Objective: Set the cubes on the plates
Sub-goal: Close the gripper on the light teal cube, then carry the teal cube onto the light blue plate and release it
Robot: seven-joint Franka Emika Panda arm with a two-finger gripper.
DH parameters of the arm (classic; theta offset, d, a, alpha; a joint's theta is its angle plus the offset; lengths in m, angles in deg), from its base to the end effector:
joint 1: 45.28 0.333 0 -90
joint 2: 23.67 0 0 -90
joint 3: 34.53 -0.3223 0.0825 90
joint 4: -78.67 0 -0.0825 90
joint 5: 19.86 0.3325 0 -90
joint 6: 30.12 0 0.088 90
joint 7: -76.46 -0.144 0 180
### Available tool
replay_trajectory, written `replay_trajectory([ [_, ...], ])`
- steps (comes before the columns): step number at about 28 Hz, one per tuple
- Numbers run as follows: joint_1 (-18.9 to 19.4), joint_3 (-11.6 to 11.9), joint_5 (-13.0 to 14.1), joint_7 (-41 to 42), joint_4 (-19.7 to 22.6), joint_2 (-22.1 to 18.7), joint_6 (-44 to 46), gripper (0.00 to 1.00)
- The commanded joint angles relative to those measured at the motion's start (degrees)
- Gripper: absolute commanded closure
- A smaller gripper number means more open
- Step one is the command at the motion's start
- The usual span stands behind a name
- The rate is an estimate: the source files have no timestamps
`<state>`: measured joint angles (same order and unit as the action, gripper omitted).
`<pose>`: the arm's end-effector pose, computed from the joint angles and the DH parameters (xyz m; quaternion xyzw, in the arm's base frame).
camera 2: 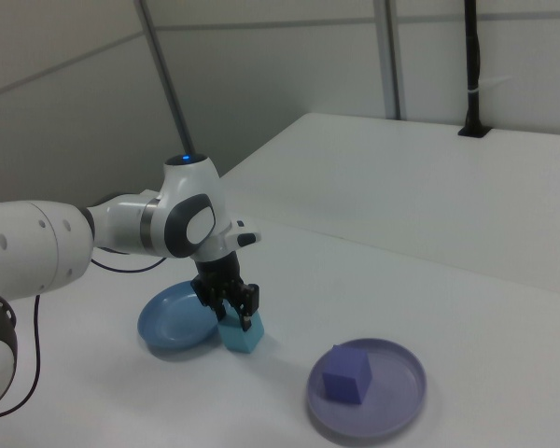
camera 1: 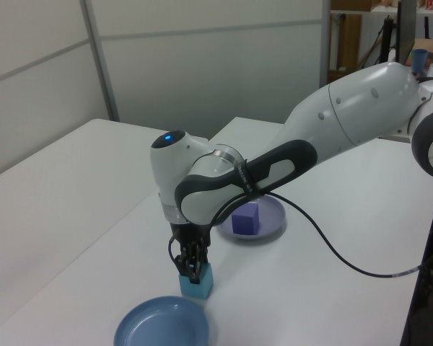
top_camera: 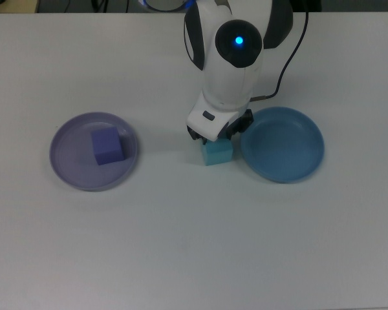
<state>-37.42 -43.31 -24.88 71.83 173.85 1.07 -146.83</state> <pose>0.5980 0.1604 0.3507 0.9925 0.1191 -0.0235 0.0110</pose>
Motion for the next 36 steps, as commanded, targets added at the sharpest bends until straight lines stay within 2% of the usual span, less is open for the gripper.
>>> replay_trajectory([
  [1, 0.6, -0.1, 1.0, -0.9, 0.7, -4.6, 0.4, 0.9],
  [3, 0.8, -0.4, 1.0, -0.9, 0.5, -5.2, 1.5, 0.89],
  [6, 2.1, -2.1, 1.0, -3.5, -1.3, -5.1, 2.7, 0.89],
  [10, 5.8, -2.2, 0.0, -6.3, -1.4, -4.7, 2.6, 0.87],
  [14, 8.0, -2.2, -1.2, -7.8, -1.4, -3.5, 2.3, 0.8],
  [16, 8.8, -2.2, -2.3, -9.2, -1.4, -2.6, 2.0, 0.69],
  [17, 8.8, -2.2, -2.5, -9.5, -1.4, -2.4, 2.0, 0.58],
  [18, 8.8, -2.2, -2.5, -9.7, -1.4, -2.3, 2.0, 0.4],
  [19, 8.8, -2.2, -2.5, -9.8, -1.4, -2.3, 2.0, 0.16],
  [20, 8.8, -2.2, -2.5, -9.8, -1.4, -2.4, 2.1, 0.0],
  [25, 8.9, -2.2, -2.0, -10.0, -1.4, -3.8, 2.8, 0.0],
  [33, 8.1, -1.7, -1.6, -12.5, -1.0, -10.8, 8.4, 0.0],
  [35, 6.9, -1.5, -1.6, -12.5, -1.0, -12.6, 10.5, 0.0],
  [36, 5.2, -1.5, -1.6, -12.5, -1.0, -14.0, 12.9, 0.0],
])
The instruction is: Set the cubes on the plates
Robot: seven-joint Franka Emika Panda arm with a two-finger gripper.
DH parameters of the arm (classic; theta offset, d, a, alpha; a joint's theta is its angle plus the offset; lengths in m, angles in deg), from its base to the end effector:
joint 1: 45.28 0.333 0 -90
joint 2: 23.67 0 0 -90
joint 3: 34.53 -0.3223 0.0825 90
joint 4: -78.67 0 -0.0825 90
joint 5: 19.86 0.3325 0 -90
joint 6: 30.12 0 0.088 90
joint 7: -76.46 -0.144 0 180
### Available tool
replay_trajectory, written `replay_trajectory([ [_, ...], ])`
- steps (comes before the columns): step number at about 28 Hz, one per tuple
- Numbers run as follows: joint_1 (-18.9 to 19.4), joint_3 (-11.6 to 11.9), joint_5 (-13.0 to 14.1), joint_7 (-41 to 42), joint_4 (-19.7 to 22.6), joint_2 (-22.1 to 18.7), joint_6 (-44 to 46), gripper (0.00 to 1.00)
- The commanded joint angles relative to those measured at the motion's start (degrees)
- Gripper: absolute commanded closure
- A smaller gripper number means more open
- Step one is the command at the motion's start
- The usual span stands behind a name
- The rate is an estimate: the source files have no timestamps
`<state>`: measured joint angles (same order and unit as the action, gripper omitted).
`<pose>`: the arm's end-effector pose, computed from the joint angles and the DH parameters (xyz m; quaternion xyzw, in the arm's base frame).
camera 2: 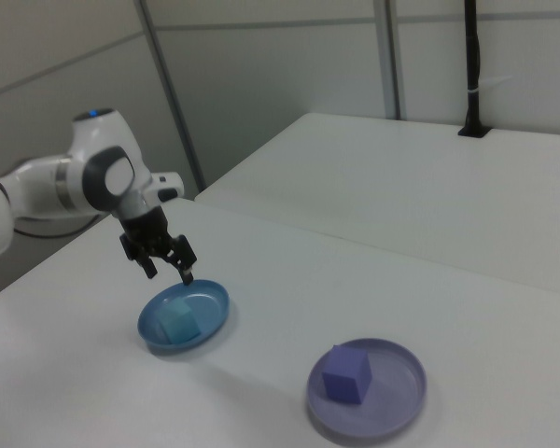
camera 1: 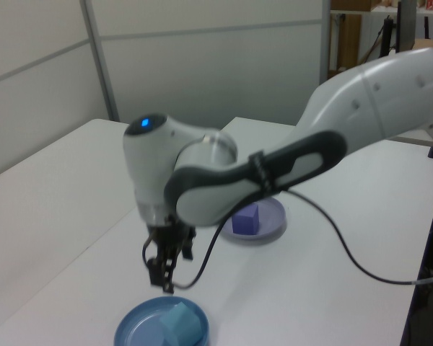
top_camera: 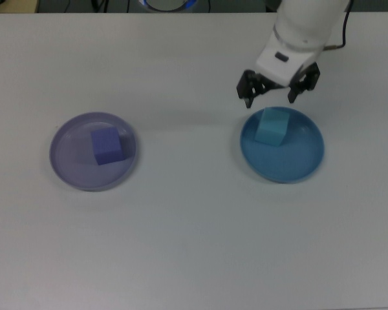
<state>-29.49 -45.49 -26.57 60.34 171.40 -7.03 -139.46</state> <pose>0.5461 0.2492 0.4445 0.9938 0.1078 0.0127 0.0252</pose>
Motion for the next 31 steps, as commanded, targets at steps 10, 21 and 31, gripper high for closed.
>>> replay_trajectory([
  [10, -15.1, 0.9, 2.6, -0.5, 1.0, -12.9, 12.6, 0.0],
  [21, -19.0, 1.8, 3.1, 3.8, 1.0, -15.2, 13.7, 0.0],
  [31, -21.7, 2.2, 4.9, 4.3, -0.6, -15.3, 14.0, 0.0],
])
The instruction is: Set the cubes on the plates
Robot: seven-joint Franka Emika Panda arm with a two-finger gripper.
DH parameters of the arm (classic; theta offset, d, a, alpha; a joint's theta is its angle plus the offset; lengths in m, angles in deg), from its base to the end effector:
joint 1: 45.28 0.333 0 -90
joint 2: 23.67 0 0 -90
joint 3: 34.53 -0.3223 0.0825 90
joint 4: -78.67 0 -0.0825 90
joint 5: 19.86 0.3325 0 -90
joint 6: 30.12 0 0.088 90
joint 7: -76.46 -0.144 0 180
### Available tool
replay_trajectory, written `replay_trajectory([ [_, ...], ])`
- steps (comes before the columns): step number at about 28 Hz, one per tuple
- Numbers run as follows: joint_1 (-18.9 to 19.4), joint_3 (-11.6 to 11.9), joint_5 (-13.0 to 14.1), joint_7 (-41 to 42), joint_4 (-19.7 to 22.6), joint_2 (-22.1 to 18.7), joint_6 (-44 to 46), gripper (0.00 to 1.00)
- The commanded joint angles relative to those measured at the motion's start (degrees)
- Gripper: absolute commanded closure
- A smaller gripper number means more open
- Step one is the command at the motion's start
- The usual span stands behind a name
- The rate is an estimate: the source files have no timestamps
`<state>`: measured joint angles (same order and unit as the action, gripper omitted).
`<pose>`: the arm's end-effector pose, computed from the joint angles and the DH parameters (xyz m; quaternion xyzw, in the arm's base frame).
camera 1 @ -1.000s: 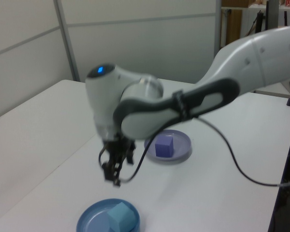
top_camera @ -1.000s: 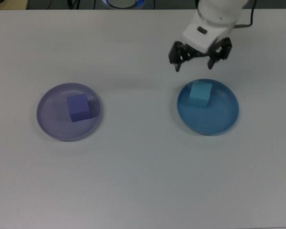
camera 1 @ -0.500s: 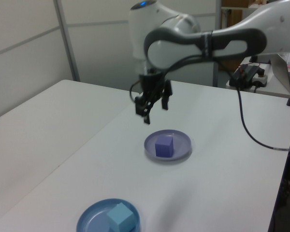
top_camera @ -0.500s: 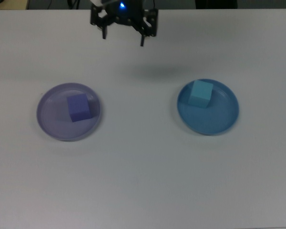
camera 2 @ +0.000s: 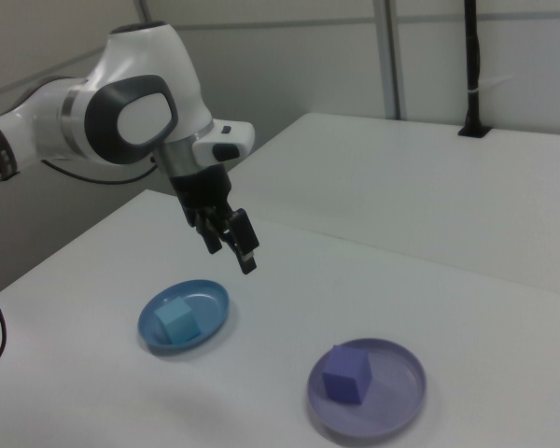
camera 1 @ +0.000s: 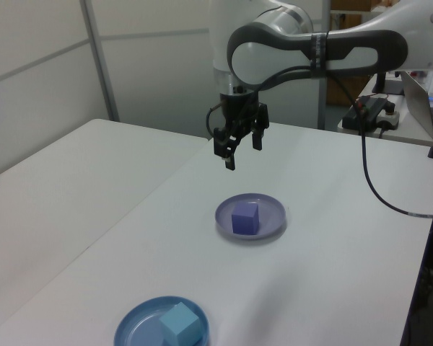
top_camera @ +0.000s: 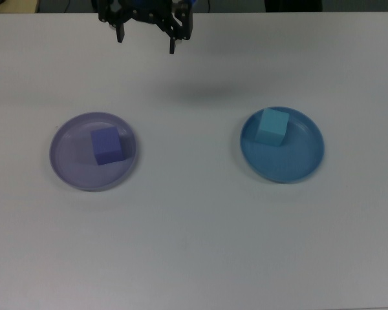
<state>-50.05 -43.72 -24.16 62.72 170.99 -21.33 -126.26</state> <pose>0.5246 0.0289 0.5658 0.9963 -0.0778 0.0184 0.0316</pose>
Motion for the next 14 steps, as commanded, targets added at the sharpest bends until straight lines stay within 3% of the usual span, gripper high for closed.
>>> replay_trajectory([
  [1, -1.4, 0.4, 2.8, 2.6, -0.2, -1.0, 0.9, 0.0],
  [14, -1.7, 0.5, 4.1, 4.7, -0.2, -1.7, 0.9, 0.0],
])
